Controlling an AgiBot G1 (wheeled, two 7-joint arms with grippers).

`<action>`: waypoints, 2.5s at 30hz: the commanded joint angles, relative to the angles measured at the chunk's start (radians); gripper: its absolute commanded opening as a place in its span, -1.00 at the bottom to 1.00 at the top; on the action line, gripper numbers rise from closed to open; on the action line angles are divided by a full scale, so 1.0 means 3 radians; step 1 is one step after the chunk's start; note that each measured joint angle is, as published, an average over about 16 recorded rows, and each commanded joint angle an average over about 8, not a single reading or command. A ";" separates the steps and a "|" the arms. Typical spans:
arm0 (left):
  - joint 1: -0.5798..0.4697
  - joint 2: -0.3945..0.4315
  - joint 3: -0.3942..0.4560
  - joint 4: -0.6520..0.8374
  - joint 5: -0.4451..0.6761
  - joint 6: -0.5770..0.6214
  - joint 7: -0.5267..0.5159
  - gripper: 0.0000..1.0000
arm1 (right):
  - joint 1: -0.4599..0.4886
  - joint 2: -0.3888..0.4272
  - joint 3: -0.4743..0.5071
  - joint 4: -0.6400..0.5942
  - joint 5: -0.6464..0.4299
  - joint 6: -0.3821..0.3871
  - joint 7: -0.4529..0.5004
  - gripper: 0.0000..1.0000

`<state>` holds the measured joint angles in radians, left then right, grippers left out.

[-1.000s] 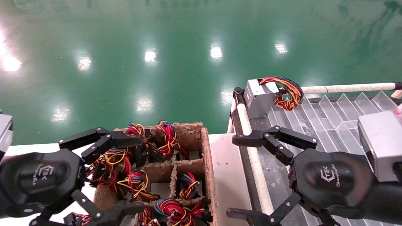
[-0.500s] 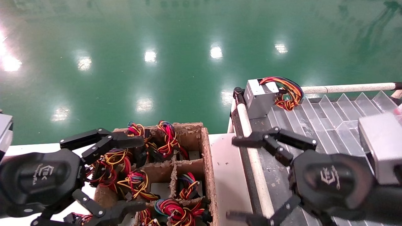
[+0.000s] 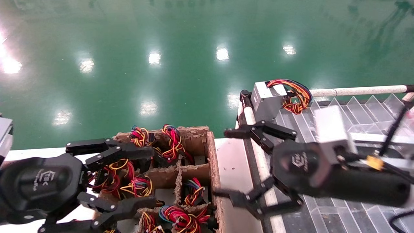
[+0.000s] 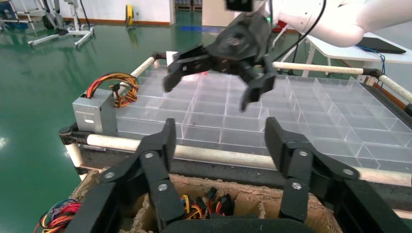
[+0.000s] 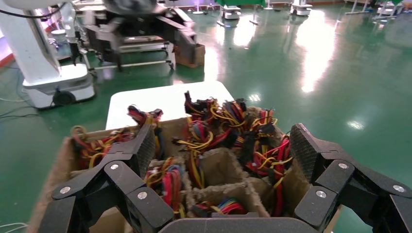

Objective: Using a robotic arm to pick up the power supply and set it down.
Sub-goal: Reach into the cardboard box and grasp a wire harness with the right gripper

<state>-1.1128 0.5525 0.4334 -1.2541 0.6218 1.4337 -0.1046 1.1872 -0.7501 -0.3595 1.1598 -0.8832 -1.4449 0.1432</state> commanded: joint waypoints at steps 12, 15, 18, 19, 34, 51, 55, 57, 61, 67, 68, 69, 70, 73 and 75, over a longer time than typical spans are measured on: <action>0.0000 0.0000 0.0000 0.0000 0.0000 0.0000 0.0000 -1.00 | 0.0510 -0.0622 -0.0251 -0.0972 -0.0419 0.0021 -0.0398 1.00; 0.0000 0.0000 0.0000 0.0000 0.0000 0.0000 0.0000 -1.00 | 0.0642 -0.0769 -0.0300 -0.1224 -0.0516 0.0055 -0.0510 1.00; 0.0000 0.0000 0.0000 0.0000 0.0000 0.0000 0.0000 -1.00 | 0.0762 -0.0935 -0.0352 -0.1480 -0.0605 0.0095 -0.0615 1.00; 0.0000 0.0000 0.0000 0.0000 0.0000 0.0000 0.0000 -1.00 | 0.0799 -0.0991 -0.0369 -0.1566 -0.0632 0.0109 -0.0647 1.00; 0.0000 0.0000 0.0000 0.0000 0.0000 0.0000 0.0000 -1.00 | 0.1240 -0.1676 -0.0582 -0.2787 -0.0960 0.0284 -0.1123 -1.00; 0.0000 0.0000 0.0000 0.0000 0.0000 0.0000 0.0000 -1.00 | 0.1446 -0.1883 -0.0650 -0.3483 -0.1056 0.0199 -0.1479 -1.00; 0.0000 0.0000 0.0000 0.0000 0.0000 0.0000 0.0000 -1.00 | 0.1463 -0.1898 -0.0667 -0.3561 -0.1078 0.0192 -0.1519 -1.00; 0.0000 0.0000 0.0000 0.0000 0.0000 0.0000 0.0000 -1.00 | 0.1470 -0.1904 -0.0671 -0.3593 -0.1082 0.0193 -0.1534 -1.00; 0.0000 0.0000 0.0000 0.0000 0.0000 0.0000 0.0000 -1.00 | 0.1492 -0.1910 -0.0681 -0.3639 -0.1094 0.0193 -0.1558 -1.00; 0.0000 0.0000 0.0000 0.0000 0.0000 0.0000 0.0000 -1.00 | 0.1523 -0.1919 -0.0700 -0.3681 -0.1118 0.0197 -0.1583 -1.00; 0.0000 0.0000 0.0000 0.0000 0.0000 0.0000 0.0000 -1.00 | 0.1526 -0.1921 -0.0703 -0.3686 -0.1122 0.0198 -0.1586 -1.00; 0.0000 0.0000 0.0000 0.0000 0.0000 0.0000 0.0000 -1.00 | 0.1529 -0.1922 -0.0705 -0.3690 -0.1125 0.0200 -0.1590 -1.00; 0.0000 0.0000 0.0000 0.0000 0.0000 0.0000 0.0000 -1.00 | 0.1531 -0.1924 -0.0707 -0.3694 -0.1128 0.0203 -0.1594 -1.00; 0.0000 0.0000 0.0000 0.0000 0.0000 0.0000 0.0000 -1.00 | 0.1536 -0.1928 -0.0711 -0.3703 -0.1131 0.0211 -0.1603 -1.00; 0.0000 0.0000 0.0000 0.0000 0.0000 0.0000 0.0000 -1.00 | 0.1539 -0.1928 -0.0708 -0.3709 -0.1124 0.0209 -0.1605 -1.00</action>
<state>-1.1129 0.5525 0.4336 -1.2541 0.6217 1.4337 -0.1045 1.6497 -1.3262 -0.5688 0.0474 -1.2162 -1.3877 -0.3367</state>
